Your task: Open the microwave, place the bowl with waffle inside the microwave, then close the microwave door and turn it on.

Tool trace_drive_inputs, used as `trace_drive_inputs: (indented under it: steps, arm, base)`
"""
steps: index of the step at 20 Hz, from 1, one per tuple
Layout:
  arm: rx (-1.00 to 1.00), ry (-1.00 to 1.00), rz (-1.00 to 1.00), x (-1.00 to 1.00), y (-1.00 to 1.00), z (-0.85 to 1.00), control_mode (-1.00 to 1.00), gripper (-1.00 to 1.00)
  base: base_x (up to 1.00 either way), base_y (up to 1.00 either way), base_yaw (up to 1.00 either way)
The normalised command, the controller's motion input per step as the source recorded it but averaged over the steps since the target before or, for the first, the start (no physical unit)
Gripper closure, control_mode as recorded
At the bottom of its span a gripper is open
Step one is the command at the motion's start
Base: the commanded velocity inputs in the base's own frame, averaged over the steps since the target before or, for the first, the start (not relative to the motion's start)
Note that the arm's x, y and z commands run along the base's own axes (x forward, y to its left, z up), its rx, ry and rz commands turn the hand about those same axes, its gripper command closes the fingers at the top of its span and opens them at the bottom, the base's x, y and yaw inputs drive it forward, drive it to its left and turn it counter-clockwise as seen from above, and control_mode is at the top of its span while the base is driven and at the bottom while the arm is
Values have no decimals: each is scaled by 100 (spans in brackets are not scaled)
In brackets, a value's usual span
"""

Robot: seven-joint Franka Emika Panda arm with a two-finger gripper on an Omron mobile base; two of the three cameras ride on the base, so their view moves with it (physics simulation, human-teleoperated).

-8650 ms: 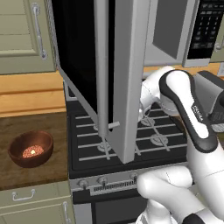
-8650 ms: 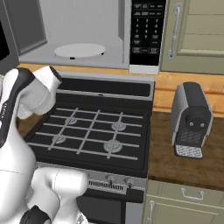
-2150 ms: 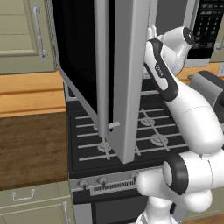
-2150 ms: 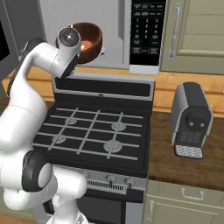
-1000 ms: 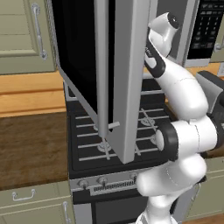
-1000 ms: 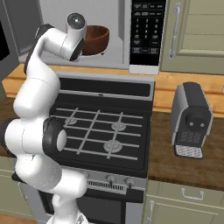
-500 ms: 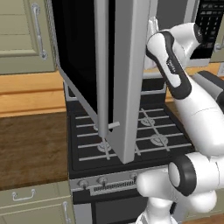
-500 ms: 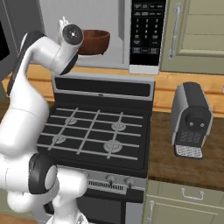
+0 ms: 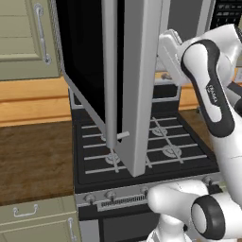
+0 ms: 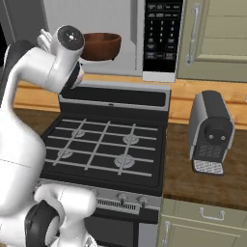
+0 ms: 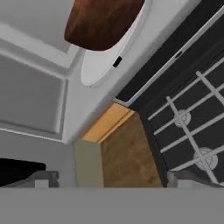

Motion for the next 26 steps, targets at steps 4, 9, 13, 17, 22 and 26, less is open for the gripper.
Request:
trace_drive_inputs:
  steps: [4,9,13,17,22,26]
  arm:
    - [-66,-11,36,-100,-33,37,-100,-100]
    - [-65,-16,38,-99,-50,53,-100,-100]
    - [-62,-16,39,-94,-57,63,-100,-100]
    - [-71,-30,44,-97,-7,-12,-100,-100]
    - [-63,-54,43,-93,5,-43,-100,-100]
    - [-54,-57,39,-76,14,-58,-100,-100]
  base:
    - [0,0,0]
    - [0,0,0]
    - [0,0,0]
    - [0,0,0]
    - [0,0,0]
    - [0,0,0]
